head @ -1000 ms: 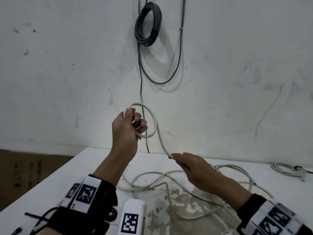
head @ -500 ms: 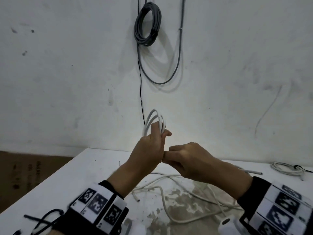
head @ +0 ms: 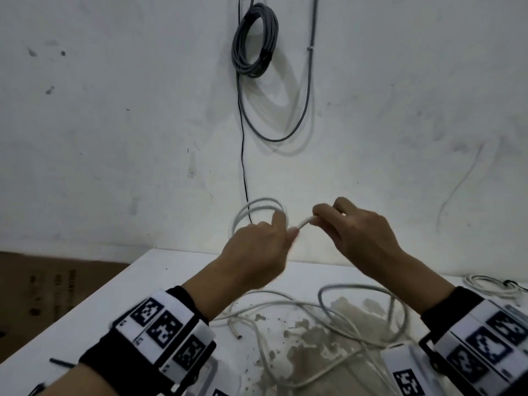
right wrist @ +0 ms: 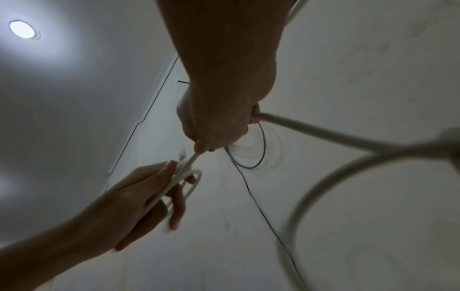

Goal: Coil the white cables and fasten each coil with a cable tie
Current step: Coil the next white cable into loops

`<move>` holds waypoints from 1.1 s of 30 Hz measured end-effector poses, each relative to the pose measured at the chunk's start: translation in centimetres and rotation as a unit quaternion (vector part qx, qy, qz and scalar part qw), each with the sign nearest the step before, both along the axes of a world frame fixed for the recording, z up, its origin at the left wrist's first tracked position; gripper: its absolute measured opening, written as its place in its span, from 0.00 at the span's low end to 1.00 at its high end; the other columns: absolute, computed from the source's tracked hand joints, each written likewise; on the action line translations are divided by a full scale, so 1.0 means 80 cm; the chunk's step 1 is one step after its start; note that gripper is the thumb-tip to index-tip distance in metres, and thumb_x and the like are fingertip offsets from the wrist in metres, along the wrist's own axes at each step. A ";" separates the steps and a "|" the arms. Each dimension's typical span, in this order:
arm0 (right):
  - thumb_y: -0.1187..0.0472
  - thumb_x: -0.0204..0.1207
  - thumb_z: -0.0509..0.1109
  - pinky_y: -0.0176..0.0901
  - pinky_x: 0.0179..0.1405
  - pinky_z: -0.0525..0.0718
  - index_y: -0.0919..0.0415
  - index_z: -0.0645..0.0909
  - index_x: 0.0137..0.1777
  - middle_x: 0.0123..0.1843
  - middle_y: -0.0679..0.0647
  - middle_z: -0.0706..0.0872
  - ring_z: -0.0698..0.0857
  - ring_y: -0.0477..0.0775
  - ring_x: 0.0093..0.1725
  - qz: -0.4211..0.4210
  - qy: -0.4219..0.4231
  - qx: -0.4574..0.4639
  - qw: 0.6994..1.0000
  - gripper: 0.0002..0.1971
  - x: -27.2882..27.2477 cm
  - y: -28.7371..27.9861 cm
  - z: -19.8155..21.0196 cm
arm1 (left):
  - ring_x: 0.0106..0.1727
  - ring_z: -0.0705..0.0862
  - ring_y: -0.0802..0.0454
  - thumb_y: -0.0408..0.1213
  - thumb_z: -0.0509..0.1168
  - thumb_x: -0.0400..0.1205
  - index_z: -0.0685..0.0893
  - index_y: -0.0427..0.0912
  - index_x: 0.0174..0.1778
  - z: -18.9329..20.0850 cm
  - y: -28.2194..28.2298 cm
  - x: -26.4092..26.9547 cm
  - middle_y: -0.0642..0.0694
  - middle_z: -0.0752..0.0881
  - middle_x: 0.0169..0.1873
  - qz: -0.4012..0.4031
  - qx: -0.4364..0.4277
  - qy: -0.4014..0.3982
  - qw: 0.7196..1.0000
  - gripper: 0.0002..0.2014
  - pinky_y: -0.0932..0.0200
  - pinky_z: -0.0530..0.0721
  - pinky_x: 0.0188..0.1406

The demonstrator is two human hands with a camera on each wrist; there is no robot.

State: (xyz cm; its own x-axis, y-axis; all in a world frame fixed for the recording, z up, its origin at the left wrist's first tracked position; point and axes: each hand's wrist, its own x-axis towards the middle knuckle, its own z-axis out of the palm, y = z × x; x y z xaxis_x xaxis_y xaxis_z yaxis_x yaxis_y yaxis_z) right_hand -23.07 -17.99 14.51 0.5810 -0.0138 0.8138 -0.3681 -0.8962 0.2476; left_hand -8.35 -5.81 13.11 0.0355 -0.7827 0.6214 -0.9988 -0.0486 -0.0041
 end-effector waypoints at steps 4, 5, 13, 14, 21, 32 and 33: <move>0.33 0.72 0.56 0.37 0.16 0.66 0.62 0.74 0.35 0.21 0.53 0.76 0.72 0.60 0.16 -0.023 -0.022 0.042 0.999 0.28 0.000 -0.014 0.005 | 0.33 0.76 0.47 0.51 0.46 0.87 0.74 0.40 0.44 0.007 0.009 -0.004 0.46 0.78 0.31 -0.032 0.094 0.082 0.992 0.19 0.50 0.74 0.37; 0.34 0.72 0.56 0.37 0.17 0.65 0.62 0.73 0.35 0.20 0.52 0.75 0.71 0.61 0.15 -0.022 -0.022 0.040 0.999 0.28 0.001 -0.015 0.004 | 0.37 0.79 0.45 0.50 0.47 0.87 0.77 0.39 0.45 0.012 0.009 0.002 0.44 0.82 0.35 -0.027 0.093 0.089 0.991 0.20 0.48 0.77 0.40; 0.55 0.81 0.64 0.46 0.27 0.74 0.61 0.79 0.50 0.36 0.57 0.86 0.80 0.61 0.40 -0.126 0.118 0.042 0.984 0.09 0.008 -0.029 0.008 | 0.29 0.70 0.44 0.48 0.48 0.87 0.64 0.45 0.34 0.031 0.010 0.033 0.49 0.73 0.26 0.053 -0.036 0.087 0.994 0.17 0.53 0.66 0.32; 0.55 0.82 0.62 0.48 0.31 0.76 0.60 0.78 0.53 0.40 0.58 0.86 0.79 0.60 0.42 -0.153 0.154 0.129 0.968 0.09 0.011 -0.021 0.008 | 0.30 0.71 0.43 0.48 0.48 0.87 0.66 0.44 0.38 0.029 0.008 0.032 0.46 0.76 0.28 0.063 -0.048 0.083 0.993 0.15 0.53 0.67 0.33; 0.63 0.84 0.59 0.41 0.31 0.89 0.68 0.78 0.40 0.42 0.67 0.85 0.86 0.59 0.29 0.100 0.014 0.615 0.782 0.13 0.013 0.003 0.050 | 0.29 0.72 0.35 0.45 0.50 0.87 0.68 0.43 0.37 0.009 0.006 0.023 0.44 0.74 0.24 0.021 -0.092 0.164 0.982 0.15 0.52 0.64 0.29; 0.70 0.75 0.69 0.40 0.68 0.74 0.55 0.84 0.42 0.63 0.35 0.81 0.77 0.65 0.70 0.241 -0.106 0.338 0.904 0.09 0.008 -0.026 0.099 | 0.26 0.75 0.41 0.45 0.51 0.87 0.69 0.43 0.37 0.005 -0.008 0.007 0.44 0.81 0.25 -0.075 -0.122 0.231 0.962 0.14 0.51 0.72 0.28; 0.69 0.76 0.69 0.42 0.63 0.78 0.54 0.85 0.44 0.56 0.33 0.85 0.81 0.69 0.65 0.216 -0.108 0.336 0.910 0.08 0.008 -0.029 0.094 | 0.27 0.77 0.44 0.44 0.52 0.87 0.71 0.42 0.35 0.003 -0.007 0.004 0.50 0.78 0.22 -0.088 -0.130 0.266 0.951 0.16 0.53 0.72 0.28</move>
State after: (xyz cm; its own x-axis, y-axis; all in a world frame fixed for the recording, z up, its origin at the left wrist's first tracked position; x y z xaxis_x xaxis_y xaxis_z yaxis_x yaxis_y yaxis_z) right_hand -22.47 -20.29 22.05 0.4770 -0.3588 0.8024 0.0803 -0.8913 -0.4463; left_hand -7.99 -6.36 13.38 0.2824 -0.6281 0.7251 -0.8489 0.1885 0.4939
